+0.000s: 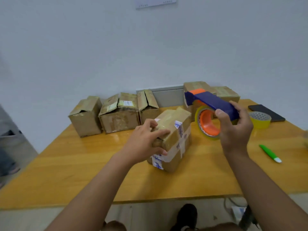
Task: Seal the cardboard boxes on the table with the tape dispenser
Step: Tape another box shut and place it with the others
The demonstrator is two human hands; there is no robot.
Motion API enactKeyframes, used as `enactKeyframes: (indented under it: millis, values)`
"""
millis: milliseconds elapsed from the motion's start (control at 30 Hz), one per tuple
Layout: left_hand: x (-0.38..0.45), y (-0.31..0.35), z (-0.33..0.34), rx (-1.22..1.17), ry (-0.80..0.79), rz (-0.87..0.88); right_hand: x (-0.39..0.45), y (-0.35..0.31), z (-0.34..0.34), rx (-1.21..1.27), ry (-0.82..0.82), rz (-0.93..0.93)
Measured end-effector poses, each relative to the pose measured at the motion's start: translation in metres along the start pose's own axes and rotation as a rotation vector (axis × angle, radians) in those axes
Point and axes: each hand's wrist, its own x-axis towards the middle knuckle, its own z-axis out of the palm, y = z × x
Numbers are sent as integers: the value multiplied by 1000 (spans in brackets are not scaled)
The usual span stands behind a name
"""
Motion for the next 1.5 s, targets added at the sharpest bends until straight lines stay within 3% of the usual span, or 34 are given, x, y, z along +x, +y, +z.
enactKeyframes:
  millis: [267,467,633,1133,1200,1267,1333,1433,1500]
  values:
    - [-49,-64,-23,-51,-71,23,-34,-25,70,39,-223,36]
    - [-49,-77,-9,-114,11,51,-39,-27,107,-26,-393,16]
    - [-52,-108,-11,-60,-23,19,-35,-22,123,-57,-538,38]
    - [-68,-75,11,56,106,-58,-15,-15,127,-125,-846,226]
    - [-70,-74,4,-123,64,-98,-17,-16,131,-115,-817,234]
    - [-69,-77,-8,-505,48,-187,-21,-16,133,-85,-769,241]
    - [-65,-83,-17,-871,158,-305,-24,-16,133,-44,-744,247]
    - [-50,-97,-27,-1150,370,-546,-26,-13,128,18,-736,237]
    - [-39,-104,-36,-1345,389,-646,-26,-10,124,47,-739,242]
